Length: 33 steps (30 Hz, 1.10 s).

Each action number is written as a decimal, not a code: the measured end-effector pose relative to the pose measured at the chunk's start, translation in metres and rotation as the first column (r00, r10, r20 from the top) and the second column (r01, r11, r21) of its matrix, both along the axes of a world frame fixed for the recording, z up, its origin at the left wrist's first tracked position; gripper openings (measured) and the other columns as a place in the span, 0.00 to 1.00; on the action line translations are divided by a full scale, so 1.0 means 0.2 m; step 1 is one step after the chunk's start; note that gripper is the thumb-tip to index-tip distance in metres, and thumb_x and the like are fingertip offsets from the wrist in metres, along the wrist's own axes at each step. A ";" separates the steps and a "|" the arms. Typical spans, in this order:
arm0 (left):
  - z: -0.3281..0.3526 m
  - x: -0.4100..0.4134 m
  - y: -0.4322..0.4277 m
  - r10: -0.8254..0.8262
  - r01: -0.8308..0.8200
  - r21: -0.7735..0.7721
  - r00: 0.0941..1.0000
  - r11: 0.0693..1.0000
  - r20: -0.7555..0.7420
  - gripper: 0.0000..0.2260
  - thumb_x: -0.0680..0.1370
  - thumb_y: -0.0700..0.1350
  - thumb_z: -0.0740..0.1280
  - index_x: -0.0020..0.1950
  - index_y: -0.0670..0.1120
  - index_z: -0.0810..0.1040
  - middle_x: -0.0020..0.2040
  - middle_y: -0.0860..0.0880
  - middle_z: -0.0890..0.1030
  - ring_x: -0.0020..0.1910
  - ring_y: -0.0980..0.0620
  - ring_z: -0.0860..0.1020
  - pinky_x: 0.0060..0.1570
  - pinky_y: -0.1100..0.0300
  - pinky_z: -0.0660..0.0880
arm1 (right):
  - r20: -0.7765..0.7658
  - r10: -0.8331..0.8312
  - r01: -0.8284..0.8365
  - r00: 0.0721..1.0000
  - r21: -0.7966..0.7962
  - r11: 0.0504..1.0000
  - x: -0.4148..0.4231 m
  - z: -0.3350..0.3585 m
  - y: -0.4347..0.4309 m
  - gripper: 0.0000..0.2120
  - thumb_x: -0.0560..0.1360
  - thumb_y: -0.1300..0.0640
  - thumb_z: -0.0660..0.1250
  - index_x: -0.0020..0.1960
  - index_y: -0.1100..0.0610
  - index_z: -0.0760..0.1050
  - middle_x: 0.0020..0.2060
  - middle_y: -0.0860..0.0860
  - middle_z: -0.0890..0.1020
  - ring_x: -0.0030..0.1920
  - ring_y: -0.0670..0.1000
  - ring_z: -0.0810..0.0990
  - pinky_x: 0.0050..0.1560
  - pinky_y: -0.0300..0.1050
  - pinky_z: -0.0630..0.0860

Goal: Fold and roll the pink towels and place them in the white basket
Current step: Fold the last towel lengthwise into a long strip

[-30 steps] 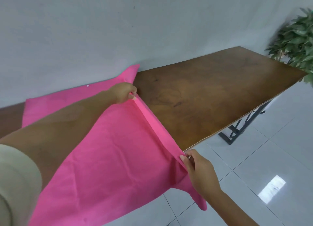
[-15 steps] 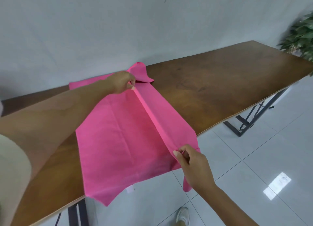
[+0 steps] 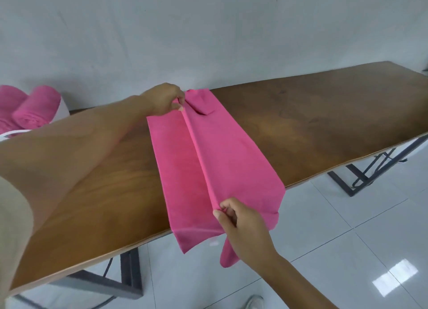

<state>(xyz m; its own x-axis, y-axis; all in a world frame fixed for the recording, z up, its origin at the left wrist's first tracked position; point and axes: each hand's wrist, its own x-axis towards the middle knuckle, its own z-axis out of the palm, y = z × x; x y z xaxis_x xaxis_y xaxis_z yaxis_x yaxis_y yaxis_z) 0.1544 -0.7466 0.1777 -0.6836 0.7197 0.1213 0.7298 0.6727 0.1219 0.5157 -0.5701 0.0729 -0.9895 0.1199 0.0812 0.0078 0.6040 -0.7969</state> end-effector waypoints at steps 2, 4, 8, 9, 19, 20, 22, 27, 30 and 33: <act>-0.01 0.02 -0.10 0.023 -0.023 -0.005 1.000 1.000 0.000 0.08 0.79 0.42 0.72 0.54 0.39 0.82 0.53 0.41 0.81 0.53 0.39 0.77 0.56 0.49 0.72 | 0.018 0.062 -0.062 0.998 0.012 0.998 -0.01 0.00 -0.07 0.09 0.81 0.50 0.66 0.42 0.47 0.72 0.31 0.42 0.75 0.32 0.46 0.73 0.34 0.41 0.70; -0.02 0.04 -0.19 0.049 -0.049 -0.010 0.999 0.999 0.007 0.07 0.79 0.42 0.72 0.54 0.39 0.82 0.53 0.41 0.81 0.54 0.40 0.77 0.57 0.50 0.72 | 0.034 0.111 -0.112 0.993 0.016 0.994 -0.02 0.00 -0.13 0.07 0.81 0.50 0.65 0.44 0.47 0.74 0.31 0.40 0.76 0.33 0.45 0.74 0.35 0.40 0.71; -0.09 0.08 -0.37 0.113 -0.111 -0.054 0.993 0.992 0.027 0.05 0.79 0.42 0.71 0.53 0.43 0.82 0.52 0.44 0.81 0.53 0.42 0.78 0.56 0.49 0.74 | 0.095 0.222 -0.227 0.970 0.049 0.973 -0.03 -0.05 -0.24 0.05 0.82 0.47 0.64 0.50 0.48 0.75 0.32 0.39 0.77 0.36 0.43 0.77 0.36 0.34 0.70; -0.12 0.09 -0.41 0.135 -0.131 -0.088 0.990 0.987 0.035 0.03 0.79 0.42 0.70 0.51 0.44 0.82 0.51 0.46 0.82 0.52 0.43 0.78 0.54 0.50 0.74 | 0.117 0.248 -0.254 0.962 0.040 0.966 -0.03 -0.07 -0.26 0.05 0.81 0.47 0.64 0.52 0.48 0.76 0.34 0.40 0.79 0.38 0.42 0.78 0.38 0.36 0.72; -0.31 0.23 -0.56 0.213 -0.200 -0.136 0.973 0.970 0.090 0.05 0.79 0.44 0.66 0.46 0.51 0.81 0.49 0.53 0.81 0.52 0.48 0.79 0.52 0.48 0.77 | 0.182 0.339 -0.346 0.923 0.008 0.938 -0.08 -0.17 -0.25 0.07 0.80 0.48 0.64 0.55 0.48 0.78 0.44 0.41 0.81 0.48 0.44 0.79 0.50 0.42 0.76; -0.33 0.25 -0.55 0.198 -0.186 -0.120 0.975 0.975 0.101 0.06 0.79 0.44 0.66 0.45 0.52 0.80 0.49 0.54 0.81 0.52 0.49 0.79 0.52 0.49 0.77 | 0.185 0.335 -0.343 0.924 0.014 0.939 -0.08 -0.18 -0.24 0.07 0.80 0.47 0.64 0.55 0.47 0.78 0.44 0.41 0.81 0.48 0.44 0.79 0.50 0.42 0.76; -0.35 0.30 -0.50 0.173 -0.161 -0.096 0.977 0.982 0.128 0.06 0.79 0.43 0.66 0.45 0.53 0.80 0.48 0.53 0.80 0.51 0.49 0.79 0.52 0.49 0.77 | 0.191 0.323 -0.333 0.927 0.019 0.943 -0.09 -0.19 -0.20 0.08 0.80 0.46 0.64 0.55 0.47 0.78 0.45 0.41 0.81 0.47 0.44 0.79 0.50 0.43 0.76; -0.45 0.44 -0.31 0.071 -0.069 -0.023 0.987 0.997 0.146 0.04 0.80 0.45 0.67 0.51 0.48 0.81 0.51 0.49 0.80 0.53 0.46 0.78 0.56 0.47 0.76 | 0.211 0.256 -0.264 0.943 0.009 0.964 -0.09 -0.22 -0.07 0.05 0.79 0.48 0.65 0.53 0.46 0.79 0.43 0.42 0.82 0.46 0.46 0.80 0.48 0.43 0.76; -0.55 0.53 -0.17 0.019 -0.026 0.036 0.985 0.999 0.171 0.08 0.80 0.47 0.68 0.57 0.47 0.80 0.55 0.48 0.79 0.57 0.45 0.77 0.59 0.47 0.74 | 0.242 0.196 -0.212 0.950 0.041 0.976 -0.06 -0.25 0.06 0.04 0.79 0.49 0.66 0.52 0.46 0.78 0.43 0.42 0.82 0.46 0.45 0.79 0.47 0.41 0.76; -0.65 0.64 0.01 -0.003 -0.013 0.087 0.982 0.996 0.188 0.14 0.81 0.49 0.67 0.65 0.47 0.77 0.63 0.48 0.76 0.63 0.47 0.73 0.64 0.49 0.73 | 0.282 0.121 -0.151 0.952 0.085 0.985 -0.02 -0.32 0.23 0.03 0.79 0.49 0.65 0.50 0.45 0.78 0.43 0.41 0.82 0.47 0.44 0.79 0.47 0.39 0.76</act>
<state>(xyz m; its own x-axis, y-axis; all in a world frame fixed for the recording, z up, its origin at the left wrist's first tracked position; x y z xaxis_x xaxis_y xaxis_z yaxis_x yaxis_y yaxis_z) 0.2829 -0.7451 0.0469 -0.7037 0.7086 0.0526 0.6849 0.6568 0.3154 0.5112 -0.5234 0.0085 -0.9814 -0.0120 -0.1916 0.1298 0.6940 -0.7082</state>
